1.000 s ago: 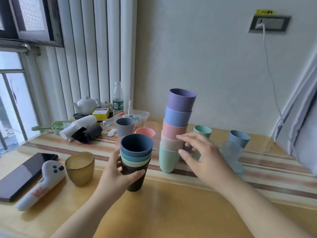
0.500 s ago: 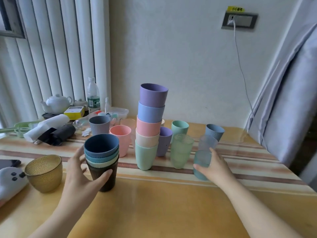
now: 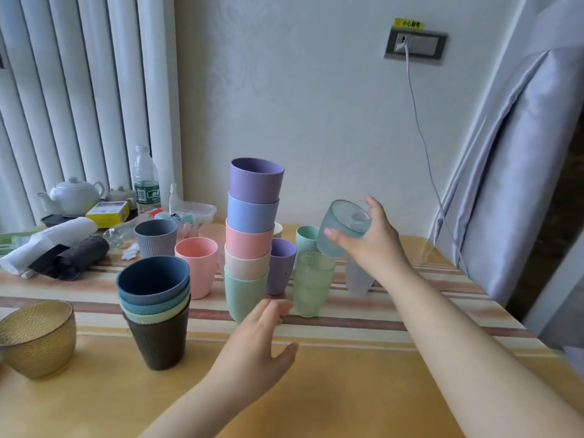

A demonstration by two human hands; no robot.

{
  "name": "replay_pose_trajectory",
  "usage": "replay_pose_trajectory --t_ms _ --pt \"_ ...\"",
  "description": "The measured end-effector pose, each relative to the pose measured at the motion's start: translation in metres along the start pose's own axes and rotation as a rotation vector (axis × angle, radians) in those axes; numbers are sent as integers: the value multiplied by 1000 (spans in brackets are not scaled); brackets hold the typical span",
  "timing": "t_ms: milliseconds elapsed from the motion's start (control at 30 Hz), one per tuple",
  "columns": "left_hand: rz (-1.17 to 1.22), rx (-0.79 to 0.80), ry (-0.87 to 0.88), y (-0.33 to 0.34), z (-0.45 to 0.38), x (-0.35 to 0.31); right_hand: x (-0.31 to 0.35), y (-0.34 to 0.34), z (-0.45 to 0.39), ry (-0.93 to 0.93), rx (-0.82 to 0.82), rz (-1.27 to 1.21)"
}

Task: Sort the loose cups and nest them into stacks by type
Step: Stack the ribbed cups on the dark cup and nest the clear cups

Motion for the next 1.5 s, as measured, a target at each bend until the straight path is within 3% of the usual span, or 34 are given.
replay_pose_trajectory --t_ms 100,267,533,767,933,1100,1267,1500 --pt "68 20 -72 16 -10 3 -5 26 -6 26 112 -23" --pt "41 30 14 8 -1 4 -29 59 -3 83 238 38" --pt "2 -145 28 -52 31 8 -47 71 2 116 188 -1" --pt "-2 -132 -42 -60 44 25 -46 65 14 134 192 -35" --pt "19 -48 -73 -44 43 29 -71 35 35 85 -65 31" --pt "75 -11 -90 -15 18 19 -121 22 34 215 173 260" --pt "168 12 -64 18 -17 6 -151 38 11 124 300 354" --pt "263 -52 -137 50 -50 5 -129 32 -10 -101 104 402"
Point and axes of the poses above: each hand's wrist, its own z-axis away from the middle knuckle, its own y-axis out of the palm, x = y × z, the point moved 4 cm from there along -z, towards the middle knuckle, and after that the axes turned 11 degrees about -y, right-handed, at the moved point
